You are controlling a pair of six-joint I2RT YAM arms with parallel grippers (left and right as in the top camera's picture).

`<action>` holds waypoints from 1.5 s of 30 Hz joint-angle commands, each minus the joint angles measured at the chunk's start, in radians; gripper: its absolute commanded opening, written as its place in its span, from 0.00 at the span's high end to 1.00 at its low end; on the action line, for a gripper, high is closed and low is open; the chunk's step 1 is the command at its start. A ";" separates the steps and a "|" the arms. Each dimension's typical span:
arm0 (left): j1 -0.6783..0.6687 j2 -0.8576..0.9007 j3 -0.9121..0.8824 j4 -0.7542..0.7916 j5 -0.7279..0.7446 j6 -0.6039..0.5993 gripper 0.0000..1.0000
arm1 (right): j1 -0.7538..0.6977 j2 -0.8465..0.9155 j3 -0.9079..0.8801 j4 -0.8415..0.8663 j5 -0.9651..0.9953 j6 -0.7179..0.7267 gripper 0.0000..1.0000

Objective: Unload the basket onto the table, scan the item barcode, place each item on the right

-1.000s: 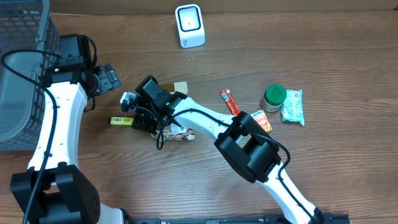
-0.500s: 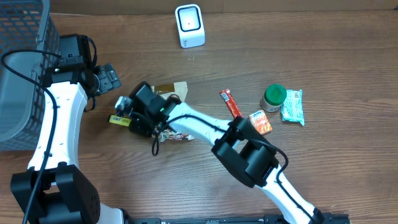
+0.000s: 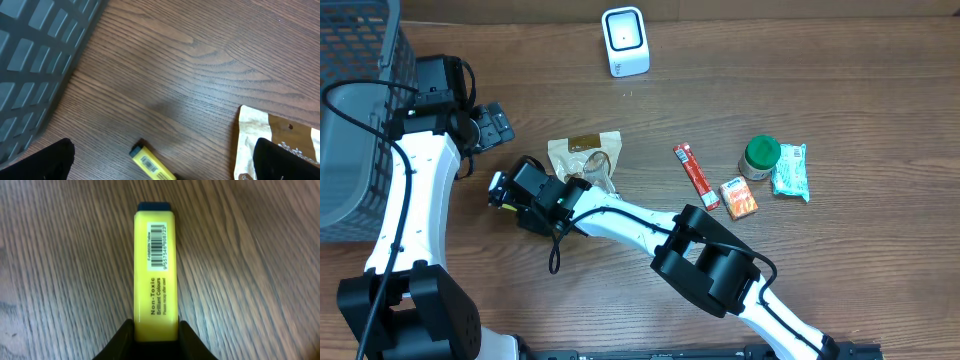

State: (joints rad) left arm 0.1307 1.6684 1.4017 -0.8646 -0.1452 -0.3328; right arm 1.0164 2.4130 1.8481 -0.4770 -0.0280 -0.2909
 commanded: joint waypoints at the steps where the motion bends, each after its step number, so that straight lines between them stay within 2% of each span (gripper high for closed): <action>1: -0.007 -0.014 0.014 0.001 0.008 0.019 0.00 | -0.012 0.014 -0.027 -0.044 0.054 0.058 0.83; 4: -0.007 -0.014 0.014 0.001 0.008 0.019 0.00 | -0.016 -0.018 -0.027 -0.043 0.054 0.072 0.87; 13: -0.007 -0.014 0.014 0.001 0.008 0.019 0.00 | -0.079 -0.137 -0.027 -0.048 0.049 0.243 0.87; 22: -0.007 -0.014 0.014 0.001 0.008 0.019 0.00 | -0.166 -0.209 -0.027 -0.084 0.015 0.334 0.87; 27: -0.007 -0.014 0.014 0.001 0.008 0.019 0.00 | -0.231 -0.224 -0.027 -0.178 0.015 0.364 0.87; 34: -0.007 -0.014 0.014 0.001 0.008 0.019 0.00 | -0.349 -0.227 -0.027 -0.394 0.010 0.497 0.87; 45: -0.007 -0.014 0.014 0.001 0.008 0.019 0.00 | -0.465 -0.227 -0.029 -0.609 0.000 0.513 0.86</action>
State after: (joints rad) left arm 0.1307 1.6684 1.4017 -0.8646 -0.1452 -0.3328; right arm 0.5552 2.2299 1.8267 -1.0695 -0.0208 0.2058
